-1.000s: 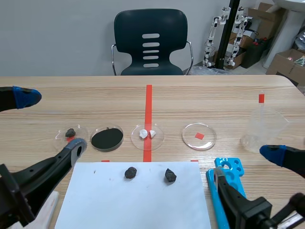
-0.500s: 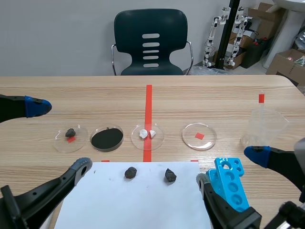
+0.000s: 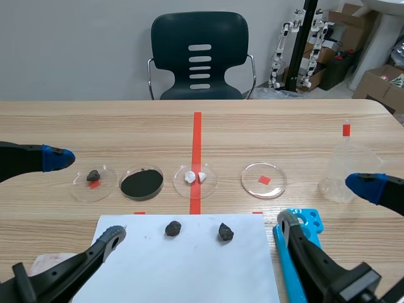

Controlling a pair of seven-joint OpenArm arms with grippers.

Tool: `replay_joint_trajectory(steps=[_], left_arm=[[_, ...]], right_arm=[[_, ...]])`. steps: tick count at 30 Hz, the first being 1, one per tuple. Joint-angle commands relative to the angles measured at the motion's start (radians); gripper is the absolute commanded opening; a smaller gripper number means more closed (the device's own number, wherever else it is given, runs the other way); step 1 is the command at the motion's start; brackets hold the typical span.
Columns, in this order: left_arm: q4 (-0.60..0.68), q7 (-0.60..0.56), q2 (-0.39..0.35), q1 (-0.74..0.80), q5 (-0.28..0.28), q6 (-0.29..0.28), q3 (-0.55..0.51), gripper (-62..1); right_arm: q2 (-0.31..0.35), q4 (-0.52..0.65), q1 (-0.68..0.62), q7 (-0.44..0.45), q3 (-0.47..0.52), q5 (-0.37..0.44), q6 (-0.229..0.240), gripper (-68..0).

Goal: Return to the home posture

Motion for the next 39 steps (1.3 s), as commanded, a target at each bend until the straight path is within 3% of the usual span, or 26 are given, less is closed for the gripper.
replay_joint_trajectory(steps=[1, 9, 39], left_arm=[[0.011, -0.005, 0.002, 0.005, -0.012, 0.005, 0.001, 1.4], [0.011, 0.050, 0.002, 0.004, -0.013, 0.006, 0.000, 1.4], [0.011, 0.049, 0.002, 0.002, -0.013, 0.006, 0.000, 1.4]], right_arm=[[0.002, 0.018, -0.015, 0.014, 0.001, 0.007, 0.000, -14.8], [0.002, 0.018, -0.013, 0.014, 0.001, 0.007, 0.000, -14.8], [0.002, 0.018, -0.010, 0.018, 0.001, 0.007, 0.000, -14.8]])
